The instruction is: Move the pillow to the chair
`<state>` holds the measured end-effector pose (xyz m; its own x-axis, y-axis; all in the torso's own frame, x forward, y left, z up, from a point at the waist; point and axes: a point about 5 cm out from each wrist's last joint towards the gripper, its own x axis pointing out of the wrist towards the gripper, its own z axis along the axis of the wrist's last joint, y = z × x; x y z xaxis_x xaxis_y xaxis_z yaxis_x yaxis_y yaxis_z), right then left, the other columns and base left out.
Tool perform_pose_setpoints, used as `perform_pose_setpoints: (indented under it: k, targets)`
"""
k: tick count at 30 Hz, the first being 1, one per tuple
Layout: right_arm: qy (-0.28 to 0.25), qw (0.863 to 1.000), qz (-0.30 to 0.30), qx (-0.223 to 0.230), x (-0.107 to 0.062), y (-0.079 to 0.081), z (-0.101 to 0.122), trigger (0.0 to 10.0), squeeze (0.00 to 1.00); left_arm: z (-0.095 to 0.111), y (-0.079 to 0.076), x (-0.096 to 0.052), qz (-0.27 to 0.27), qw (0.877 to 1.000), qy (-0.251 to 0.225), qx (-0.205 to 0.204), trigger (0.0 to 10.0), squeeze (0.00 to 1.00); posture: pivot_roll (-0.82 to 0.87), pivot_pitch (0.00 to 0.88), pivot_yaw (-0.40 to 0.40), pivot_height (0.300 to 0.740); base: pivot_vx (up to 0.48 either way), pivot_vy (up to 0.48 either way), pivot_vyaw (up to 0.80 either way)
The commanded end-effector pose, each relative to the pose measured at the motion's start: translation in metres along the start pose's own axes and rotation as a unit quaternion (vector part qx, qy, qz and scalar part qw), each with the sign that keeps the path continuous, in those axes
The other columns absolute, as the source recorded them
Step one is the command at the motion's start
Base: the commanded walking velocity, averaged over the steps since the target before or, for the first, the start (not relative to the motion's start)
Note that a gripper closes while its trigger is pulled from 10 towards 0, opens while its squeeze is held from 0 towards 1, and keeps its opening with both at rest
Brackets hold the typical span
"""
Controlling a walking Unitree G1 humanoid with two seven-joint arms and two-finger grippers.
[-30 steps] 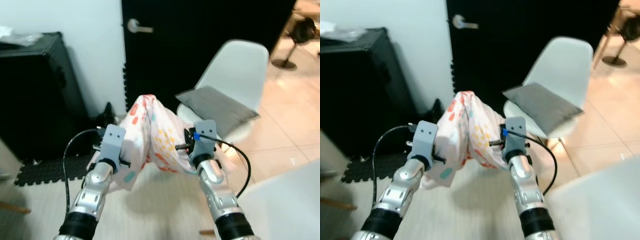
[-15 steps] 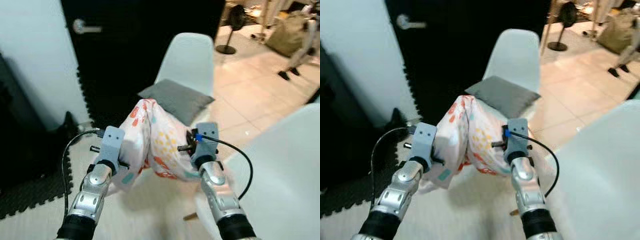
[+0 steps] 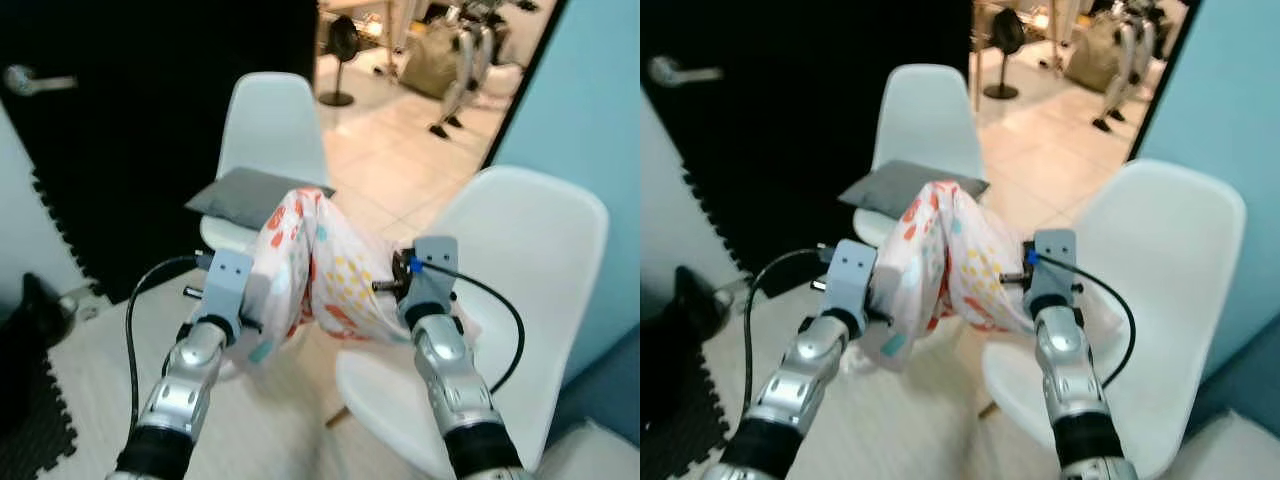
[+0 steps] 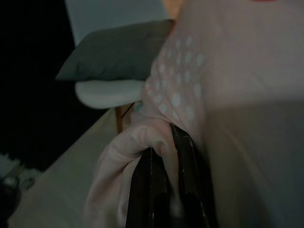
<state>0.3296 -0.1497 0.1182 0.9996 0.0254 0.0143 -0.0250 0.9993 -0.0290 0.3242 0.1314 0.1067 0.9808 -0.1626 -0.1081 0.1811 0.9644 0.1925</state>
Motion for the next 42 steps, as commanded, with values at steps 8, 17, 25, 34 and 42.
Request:
perform_pose_setpoints:
  k: [8, 17, 25, 34, 42]
  targets:
    - [-0.013, 1.0, 0.0, -0.001, 0.0022, 0.0021, 0.0066, 10.0, 0.0, 0.0107, -0.0086, 0.0021, -0.021, 0.999, -0.026, 0.004, 10.0, 0.0, -0.03, 0.035, -0.007, 0.74, 0.0, 0.0, -0.8]
    - [-0.012, 1.0, -0.005, 0.003, 0.0013, 0.0028, 0.0063, 10.0, 0.0, 0.0117, -0.0078, 0.0035, -0.027, 0.999, -0.028, 0.011, 10.0, 0.0, -0.03, 0.041, 0.004, 0.74, 0.0, 0.0, -0.8]
    - [-0.011, 1.0, -0.007, 0.003, 0.0009, 0.0027, 0.0067, 10.0, 0.0, 0.0121, -0.0071, 0.0037, -0.028, 0.999, -0.028, 0.014, 10.0, 0.0, -0.03, 0.047, -0.001, 0.74, 0.0, 0.0, -0.8]
    - [-0.004, 1.0, 0.001, 0.006, 0.0022, 0.004, 0.0061, 10.0, 0.0, 0.0123, -0.0048, 0.0055, -0.021, 0.999, -0.023, 0.006, 10.0, 0.0, -0.04, 0.055, -0.004, 0.74, 0.0, 0.0, -0.79]
    - [0.004, 1.0, 0.016, 0.0, 0.0007, 0.0098, 0.0027, 10.0, 0.0, 0.0146, -0.0016, 0.0078, -0.007, 1.0, -0.025, -0.002, 10.0, 0.0, -0.04, 0.062, -0.012, 0.74, 0.0, 0.0, 0.0]
